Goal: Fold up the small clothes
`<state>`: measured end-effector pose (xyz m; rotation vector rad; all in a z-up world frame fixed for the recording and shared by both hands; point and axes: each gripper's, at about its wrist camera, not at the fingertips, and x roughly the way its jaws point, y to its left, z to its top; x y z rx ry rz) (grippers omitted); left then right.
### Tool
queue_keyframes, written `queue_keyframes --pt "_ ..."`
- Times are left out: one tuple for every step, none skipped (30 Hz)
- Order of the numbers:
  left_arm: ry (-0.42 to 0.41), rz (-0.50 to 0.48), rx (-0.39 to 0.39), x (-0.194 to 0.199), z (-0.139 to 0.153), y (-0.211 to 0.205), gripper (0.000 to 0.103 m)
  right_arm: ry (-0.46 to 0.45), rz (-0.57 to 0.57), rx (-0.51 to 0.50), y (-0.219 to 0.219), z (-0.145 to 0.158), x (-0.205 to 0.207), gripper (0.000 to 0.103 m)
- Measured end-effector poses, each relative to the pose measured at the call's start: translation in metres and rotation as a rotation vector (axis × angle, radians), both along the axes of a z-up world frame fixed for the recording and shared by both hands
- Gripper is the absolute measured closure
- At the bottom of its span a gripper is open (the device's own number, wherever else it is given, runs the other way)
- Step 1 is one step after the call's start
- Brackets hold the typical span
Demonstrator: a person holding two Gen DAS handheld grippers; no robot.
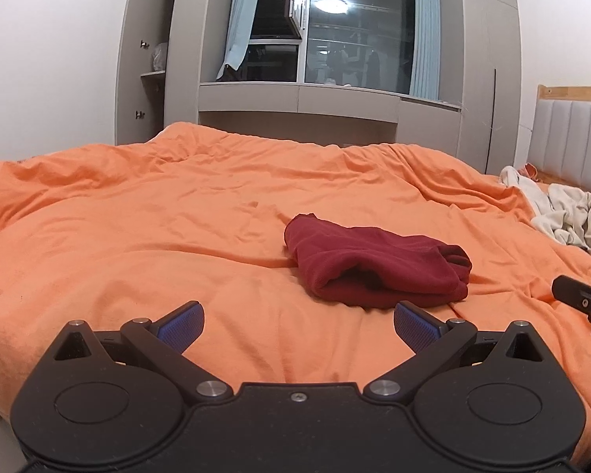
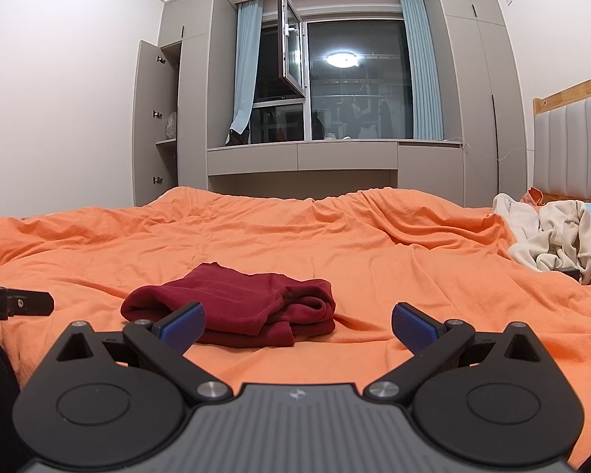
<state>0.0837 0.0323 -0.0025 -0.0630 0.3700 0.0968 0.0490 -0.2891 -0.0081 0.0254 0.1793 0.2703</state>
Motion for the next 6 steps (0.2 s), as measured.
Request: queue_keyframes --pt "-0.003 0.001 -0.007 -0.0002 0.0007 0.0015 0.001 0.001 0.000 -0.001 -0.0003 -0.0002 -0.0001 0.000" --pt "-0.007 0.004 -0.011 -0.0019 0.0009 0.0017 0.001 0.002 0.000 -0.003 0.0000 -0.0003 -0.0002 0.000" --pt "-0.011 0.006 -0.013 -0.0031 0.0010 0.0020 0.001 0.004 0.000 -0.004 -0.0010 -0.0008 -0.0004 0.000" --pt "-0.013 0.009 -0.014 -0.0033 0.0012 0.0022 0.001 0.006 -0.001 -0.004 -0.0018 -0.0013 -0.0003 0.000" --pt "-0.013 0.011 -0.013 -0.0043 0.0014 0.0016 0.001 0.009 0.000 -0.003 -0.0012 -0.0014 0.0001 0.000" --pt "-0.012 0.012 -0.012 -0.0045 0.0016 0.0011 0.001 0.014 0.000 -0.002 -0.0010 -0.0014 0.0008 0.000"
